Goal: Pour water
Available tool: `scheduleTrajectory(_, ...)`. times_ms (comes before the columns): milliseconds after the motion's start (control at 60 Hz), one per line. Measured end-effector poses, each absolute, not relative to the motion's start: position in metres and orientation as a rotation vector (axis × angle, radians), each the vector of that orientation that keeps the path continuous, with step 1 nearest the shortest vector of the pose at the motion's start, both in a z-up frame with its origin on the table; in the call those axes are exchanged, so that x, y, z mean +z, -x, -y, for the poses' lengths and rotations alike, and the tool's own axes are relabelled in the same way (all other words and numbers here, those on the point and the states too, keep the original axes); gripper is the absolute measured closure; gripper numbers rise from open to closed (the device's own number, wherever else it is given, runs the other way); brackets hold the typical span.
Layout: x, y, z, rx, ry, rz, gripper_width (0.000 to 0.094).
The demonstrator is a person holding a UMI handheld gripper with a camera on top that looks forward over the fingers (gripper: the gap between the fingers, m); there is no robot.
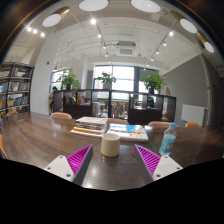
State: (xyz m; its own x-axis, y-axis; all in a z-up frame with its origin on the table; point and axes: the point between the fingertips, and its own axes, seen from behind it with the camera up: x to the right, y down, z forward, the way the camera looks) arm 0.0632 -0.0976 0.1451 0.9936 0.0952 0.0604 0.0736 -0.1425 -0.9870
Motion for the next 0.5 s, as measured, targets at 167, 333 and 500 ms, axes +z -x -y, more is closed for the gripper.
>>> scheduleTrajectory(167,0.130,-0.161,0.091,-0.057,1.754,-0.026,0.0082)
scheduleTrajectory(333,0.124,-0.276,0.049,-0.173,1.740,-0.102,0.0088)
scheduleTrajectory(500,0.119,-0.319,-0.009,-0.218,1.718,-0.112,0.0087)
